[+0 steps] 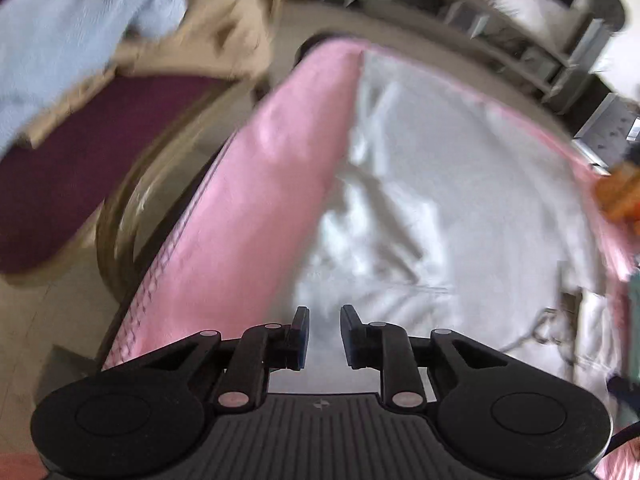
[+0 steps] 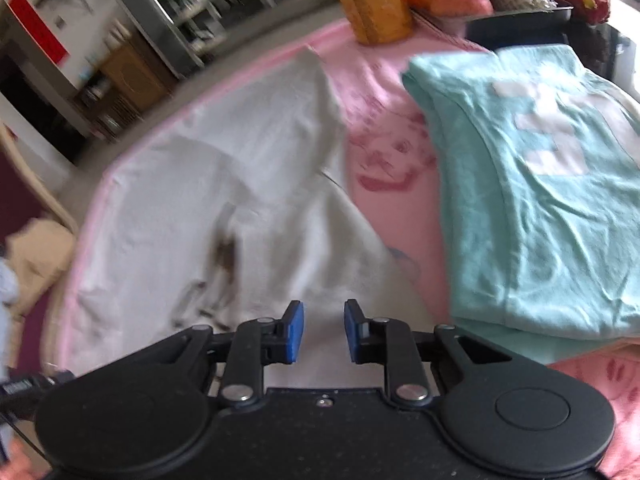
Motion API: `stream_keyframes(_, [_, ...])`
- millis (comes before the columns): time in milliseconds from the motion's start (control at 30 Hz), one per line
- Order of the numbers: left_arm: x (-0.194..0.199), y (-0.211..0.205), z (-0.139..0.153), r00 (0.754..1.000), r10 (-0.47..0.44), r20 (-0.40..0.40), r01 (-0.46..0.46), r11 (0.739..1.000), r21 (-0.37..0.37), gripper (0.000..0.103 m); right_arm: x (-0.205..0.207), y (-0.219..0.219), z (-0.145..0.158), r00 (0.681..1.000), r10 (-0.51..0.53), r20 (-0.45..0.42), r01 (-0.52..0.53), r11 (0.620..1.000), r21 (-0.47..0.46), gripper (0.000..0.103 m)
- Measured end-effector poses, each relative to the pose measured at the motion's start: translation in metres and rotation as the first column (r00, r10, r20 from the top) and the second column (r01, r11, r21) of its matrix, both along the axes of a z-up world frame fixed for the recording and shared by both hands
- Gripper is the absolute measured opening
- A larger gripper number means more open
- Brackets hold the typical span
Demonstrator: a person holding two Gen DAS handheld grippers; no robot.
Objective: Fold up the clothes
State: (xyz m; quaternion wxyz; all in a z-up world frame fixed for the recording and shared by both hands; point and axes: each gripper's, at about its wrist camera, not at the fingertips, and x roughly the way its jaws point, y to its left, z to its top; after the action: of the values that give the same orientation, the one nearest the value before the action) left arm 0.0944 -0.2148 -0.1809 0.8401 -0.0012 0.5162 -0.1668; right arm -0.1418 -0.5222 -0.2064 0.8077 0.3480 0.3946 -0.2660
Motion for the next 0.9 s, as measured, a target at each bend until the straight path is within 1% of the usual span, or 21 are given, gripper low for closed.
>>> stream_keyframes(33, [0.002, 0.004, -0.002, 1.0, 0.027, -0.001, -0.027, 1.0, 0.012, 0.019, 0.0, -0.001, -0.005, 0.999, -0.002, -0.044, 0.002, 1.0, 0.0, 0.016])
stream_keyframes(67, [0.003, 0.008, 0.0, 0.999, 0.041, -0.012, -0.041, 0.999, 0.029, 0.019, -0.003, 0.0, -0.004, 0.998, -0.004, -0.062, 0.003, 1.0, -0.008, 0.014])
stream_keyframes(100, [0.001, 0.012, 0.002, 0.998, 0.057, -0.012, -0.056, 0.997, 0.05, 0.018, -0.006, 0.0, -0.002, 0.997, -0.006, -0.079, 0.005, 1.0, -0.015, 0.014])
stream_keyframes(133, [0.0, 0.015, 0.005, 0.998, 0.07, -0.006, -0.069, 0.995, 0.071, 0.016, -0.011, -0.001, -0.001, 0.997, -0.02, -0.076, 0.019, 1.0, -0.011, 0.015])
stream_keyframes(200, [-0.001, 0.019, 0.012, 0.996, 0.078, 0.043, -0.082, 0.991, 0.104, 0.01, -0.02, -0.003, 0.003, 0.996, -0.047, -0.069, 0.047, 0.999, 0.0, 0.018])
stream_keyframes(233, [0.002, 0.019, 0.016, 0.996, 0.071, 0.051, -0.075, 0.994, 0.081, 0.01, -0.025, -0.005, 0.004, 0.996, -0.061, -0.066, 0.062, 0.998, 0.005, 0.018])
stream_keyframes(300, [0.011, 0.013, 0.024, 0.998, 0.036, 0.051, -0.037, 0.999, 0.009, 0.011, -0.025, -0.011, 0.014, 0.998, -0.061, 0.025, 0.059, 0.996, 0.06, 0.018])
stream_keyframes(367, [0.022, 0.001, 0.031, 0.998, -0.005, 0.056, 0.006, 1.0, -0.03, 0.011, -0.017, -0.013, 0.029, 0.997, -0.031, 0.065, 0.027, 0.998, 0.063, 0.018])
stream_keyframes(433, [0.033, -0.015, 0.031, 0.997, -0.052, 0.057, 0.054, 0.998, -0.032, 0.011, -0.005, -0.015, 0.044, 0.996, 0.009, 0.089, -0.014, 0.998, 0.056, 0.02])
stream_keyframes(500, [0.046, -0.035, 0.022, 0.993, -0.11, 0.045, 0.11, 0.994, 0.007, 0.011, 0.014, -0.02, 0.055, 0.995, 0.064, 0.073, -0.066, 0.997, 0.029, 0.027])
stream_keyframes(533, [0.053, -0.044, 0.015, 0.991, -0.131, 0.032, 0.13, 0.991, 0.027, 0.012, 0.025, -0.023, 0.055, 0.995, 0.084, 0.051, -0.085, 0.996, 0.017, 0.029])
stream_keyframes(600, [0.063, -0.059, 0.004, 0.989, -0.147, 0.009, 0.146, 0.988, 0.059, 0.012, 0.046, -0.03, 0.049, 0.992, 0.124, -0.001, -0.124, 0.992, -0.003, 0.03])
stream_keyframes(633, [0.068, -0.064, 0.001, 0.989, -0.147, 0.003, 0.146, 0.987, 0.069, 0.012, 0.054, -0.034, 0.04, 0.991, 0.134, -0.023, -0.133, 0.991, 0.008, 0.03])
stream_keyframes(700, [0.076, -0.07, -0.001, 0.989, -0.149, 0.02, 0.147, 0.987, 0.069, 0.017, 0.068, -0.042, 0.023, 0.986, 0.153, -0.064, -0.151, 0.988, 0.032, 0.03])
stream_keyframes(767, [0.089, -0.078, 0.0, 0.987, -0.159, 0.035, 0.156, 0.985, 0.067, 0.017, 0.071, -0.047, 0.005, 0.988, 0.137, -0.075, -0.131, 0.988, 0.086, 0.03])
stream_keyframes(800, [0.093, -0.081, 0.0, 0.985, -0.166, 0.045, 0.163, 0.984, 0.067, 0.017, 0.071, -0.047, 0.002, 0.988, 0.133, -0.073, -0.126, 0.988, 0.089, 0.028])
stream_keyframes(900, [0.1, -0.091, -0.001, 0.976, -0.202, 0.08, 0.196, 0.978, 0.071, 0.017, 0.073, -0.047, -0.003, 0.989, 0.133, -0.069, -0.127, 0.988, 0.084, 0.028])
